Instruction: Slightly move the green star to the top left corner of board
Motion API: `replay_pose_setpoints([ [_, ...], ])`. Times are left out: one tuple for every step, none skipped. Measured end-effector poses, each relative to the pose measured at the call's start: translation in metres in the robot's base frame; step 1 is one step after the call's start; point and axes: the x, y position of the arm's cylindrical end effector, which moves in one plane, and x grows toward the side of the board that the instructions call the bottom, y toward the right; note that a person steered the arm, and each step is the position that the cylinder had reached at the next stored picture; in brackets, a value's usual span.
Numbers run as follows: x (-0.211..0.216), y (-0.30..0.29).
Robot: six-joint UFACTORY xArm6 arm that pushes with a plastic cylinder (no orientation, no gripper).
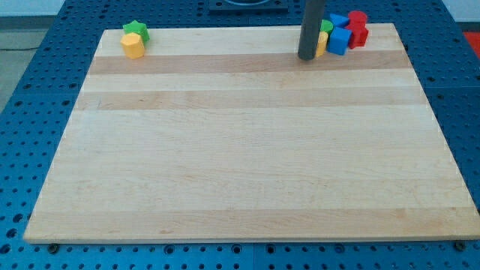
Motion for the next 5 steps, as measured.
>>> replay_pose_setpoints([
  [-0.004,-0.032],
  [-0.038,-0.071],
  [-0.082,-0.113],
  [-0.088,-0.152],
  [-0.089,-0.198],
])
